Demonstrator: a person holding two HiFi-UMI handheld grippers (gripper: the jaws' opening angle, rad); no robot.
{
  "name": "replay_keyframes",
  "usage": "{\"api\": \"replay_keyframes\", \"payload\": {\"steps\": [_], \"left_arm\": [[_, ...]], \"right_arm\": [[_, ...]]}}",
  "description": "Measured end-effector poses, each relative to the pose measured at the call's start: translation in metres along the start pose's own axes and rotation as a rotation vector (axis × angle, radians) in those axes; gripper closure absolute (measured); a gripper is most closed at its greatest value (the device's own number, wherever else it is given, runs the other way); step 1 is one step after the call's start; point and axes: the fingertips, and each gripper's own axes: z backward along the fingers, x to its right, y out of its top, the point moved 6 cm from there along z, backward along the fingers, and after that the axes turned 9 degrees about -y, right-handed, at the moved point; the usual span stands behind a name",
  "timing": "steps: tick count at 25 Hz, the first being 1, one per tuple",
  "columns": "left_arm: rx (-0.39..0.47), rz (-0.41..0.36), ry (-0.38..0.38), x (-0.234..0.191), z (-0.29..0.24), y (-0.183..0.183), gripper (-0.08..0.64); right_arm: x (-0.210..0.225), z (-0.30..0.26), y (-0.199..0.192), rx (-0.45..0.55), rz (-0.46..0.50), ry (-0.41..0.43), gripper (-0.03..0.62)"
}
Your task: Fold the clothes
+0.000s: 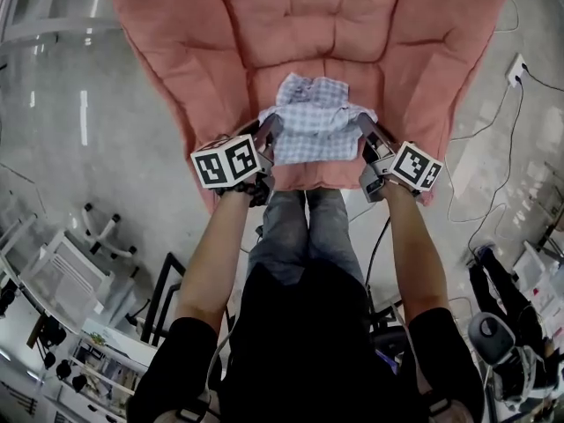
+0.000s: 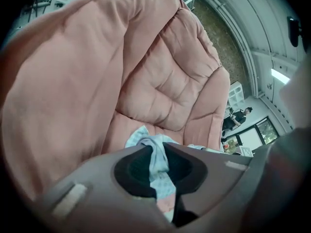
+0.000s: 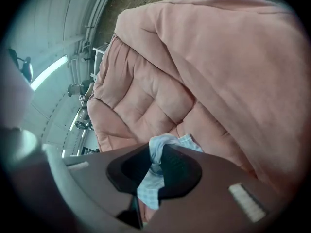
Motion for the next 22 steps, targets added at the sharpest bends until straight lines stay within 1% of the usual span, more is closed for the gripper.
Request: {"api": "replay_keyframes", "payload": {"steps": [5, 8, 9, 10, 11, 12, 13, 15, 17, 19, 22], "left_arm": [[-0.015, -0.019, 0.041, -0.015, -0.016, 0.006, 0.517], [-0.014, -0.013, 0.066, -0.023, -0.022, 0.006, 0.509], [-0.006, -0.011, 0.068, -0.024, -0.024, 0.007, 0.497], [0.005, -0.011, 0.067, -0.025, -0.025, 0.008, 0.469], [0.018, -0.013, 0.067, -0.025, -0.025, 0.011, 0.433], [0.031, -0.017, 0.070, -0.026, -0.025, 0.013, 0.402], [0.042, -0.024, 0.076, -0.025, -0.024, 0.014, 0.390], [0.054, -0.045, 0.094, -0.023, -0.021, 0.015, 0.390], [0.046, -0.079, 0.105, -0.020, -0.022, 0.012, 0.390], [0.010, -0.116, 0.098, -0.017, -0.027, 0.005, 0.390], [-0.066, -0.186, 0.075, -0.014, -0.041, -0.006, 0.391]], "right_arm": [[0.012, -0.022, 0.005, -0.027, 0.006, -0.018, 0.549], [0.019, -0.033, 0.002, -0.039, -0.006, -0.033, 0.548], [0.021, -0.036, 0.002, -0.040, -0.005, -0.038, 0.537], [0.022, -0.039, 0.001, -0.040, -0.003, -0.041, 0.499], [0.023, -0.042, 0.001, -0.039, -0.003, -0.042, 0.436], [0.024, -0.043, 0.001, -0.037, -0.005, -0.042, 0.397], [0.024, -0.044, 0.001, -0.035, -0.007, -0.043, 0.383], [0.026, -0.043, 0.001, -0.030, -0.004, -0.051, 0.383], [0.026, -0.041, -0.001, -0.031, 0.009, -0.060, 0.383], [0.025, -0.042, -0.006, -0.042, 0.040, -0.060, 0.386], [0.018, -0.046, -0.013, -0.061, 0.143, -0.064, 0.424]]}}
